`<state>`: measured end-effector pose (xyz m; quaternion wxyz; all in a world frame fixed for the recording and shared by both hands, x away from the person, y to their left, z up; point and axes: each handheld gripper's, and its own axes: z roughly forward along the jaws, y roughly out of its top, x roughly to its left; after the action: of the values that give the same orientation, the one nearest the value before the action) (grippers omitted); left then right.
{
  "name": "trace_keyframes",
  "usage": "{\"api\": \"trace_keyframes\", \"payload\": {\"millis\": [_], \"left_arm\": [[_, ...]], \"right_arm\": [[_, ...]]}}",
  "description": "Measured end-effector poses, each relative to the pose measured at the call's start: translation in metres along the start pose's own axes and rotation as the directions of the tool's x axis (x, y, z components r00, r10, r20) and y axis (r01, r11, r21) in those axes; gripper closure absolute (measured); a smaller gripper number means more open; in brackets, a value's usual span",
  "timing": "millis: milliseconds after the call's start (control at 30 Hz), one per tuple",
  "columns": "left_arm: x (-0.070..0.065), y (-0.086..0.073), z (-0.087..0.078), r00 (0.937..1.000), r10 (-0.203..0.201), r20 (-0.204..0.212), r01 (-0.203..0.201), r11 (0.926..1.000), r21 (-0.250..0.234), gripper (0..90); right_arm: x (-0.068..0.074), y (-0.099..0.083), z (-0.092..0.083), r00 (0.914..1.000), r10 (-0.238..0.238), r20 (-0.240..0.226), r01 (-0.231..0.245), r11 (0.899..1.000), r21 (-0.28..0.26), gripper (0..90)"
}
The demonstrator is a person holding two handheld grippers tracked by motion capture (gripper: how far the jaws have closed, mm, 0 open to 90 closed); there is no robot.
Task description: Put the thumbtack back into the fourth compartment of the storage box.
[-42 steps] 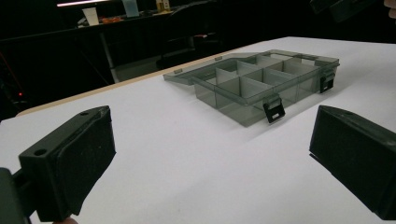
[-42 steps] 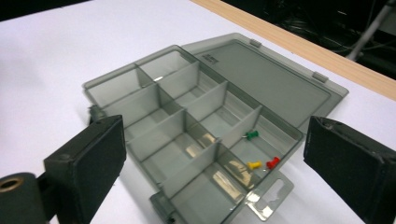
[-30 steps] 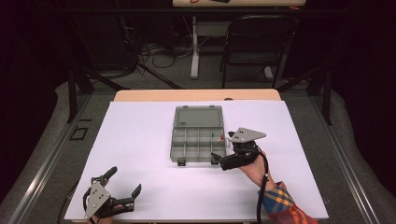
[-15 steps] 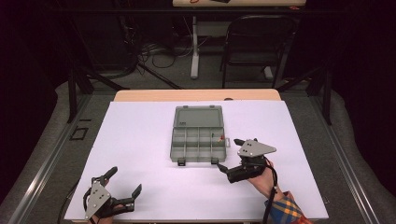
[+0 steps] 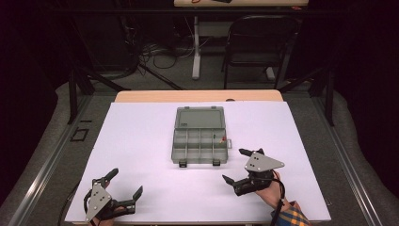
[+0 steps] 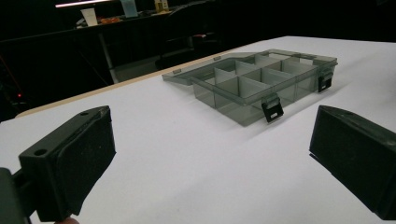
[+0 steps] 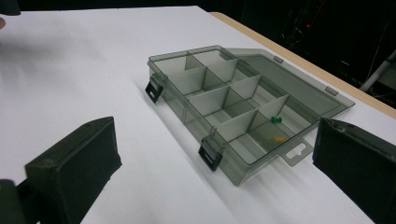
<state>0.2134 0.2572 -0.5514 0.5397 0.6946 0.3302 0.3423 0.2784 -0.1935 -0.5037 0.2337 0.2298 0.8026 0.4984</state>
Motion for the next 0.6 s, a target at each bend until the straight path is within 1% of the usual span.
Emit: {"api": "trace_keyframes", "payload": {"millis": [33,300,367,400,433,567,600], "left_arm": [[0.0,0.0,0.0,1.0,0.0,0.0,0.0,1.0,0.0,0.3],[0.0,0.0,0.001,1.0,-0.003,0.003,0.003,1.0,-0.001,0.3],[0.0,0.0,0.001,1.0,0.001,0.003,-0.001,1.0,0.001,0.3],[0.0,0.0,0.001,1.0,0.0,0.003,0.0,1.0,0.002,0.3],[0.0,0.0,0.001,1.0,-0.001,0.003,0.001,1.0,0.002,0.3],[0.0,0.0,0.001,1.0,0.0,0.005,0.0,1.0,0.003,0.3],[0.0,-0.001,0.001,1.0,0.001,0.006,-0.001,1.0,0.004,0.3]], "right_arm": [[0.001,-0.002,-0.001,1.0,-0.001,-0.007,0.001,1.0,-0.006,0.0],[0.007,-0.015,-0.009,0.9997,-0.014,-0.022,0.013,0.999,-0.039,0.0],[0.01,-0.018,-0.01,0.9998,-0.015,-0.016,0.015,0.999,-0.039,0.0],[0.011,-0.02,-0.012,0.9997,-0.011,-0.02,0.01,0.999,-0.046,0.0],[0.012,-0.021,-0.013,0.9999,-0.009,-0.015,0.008,0.999,-0.046,0.0],[0.014,-0.027,-0.018,0.9999,-0.013,-0.009,0.012,0.998,-0.062,0.0],[0.014,-0.029,-0.02,0.9999,-0.009,-0.014,0.008,0.998,-0.069,0.0]]}}
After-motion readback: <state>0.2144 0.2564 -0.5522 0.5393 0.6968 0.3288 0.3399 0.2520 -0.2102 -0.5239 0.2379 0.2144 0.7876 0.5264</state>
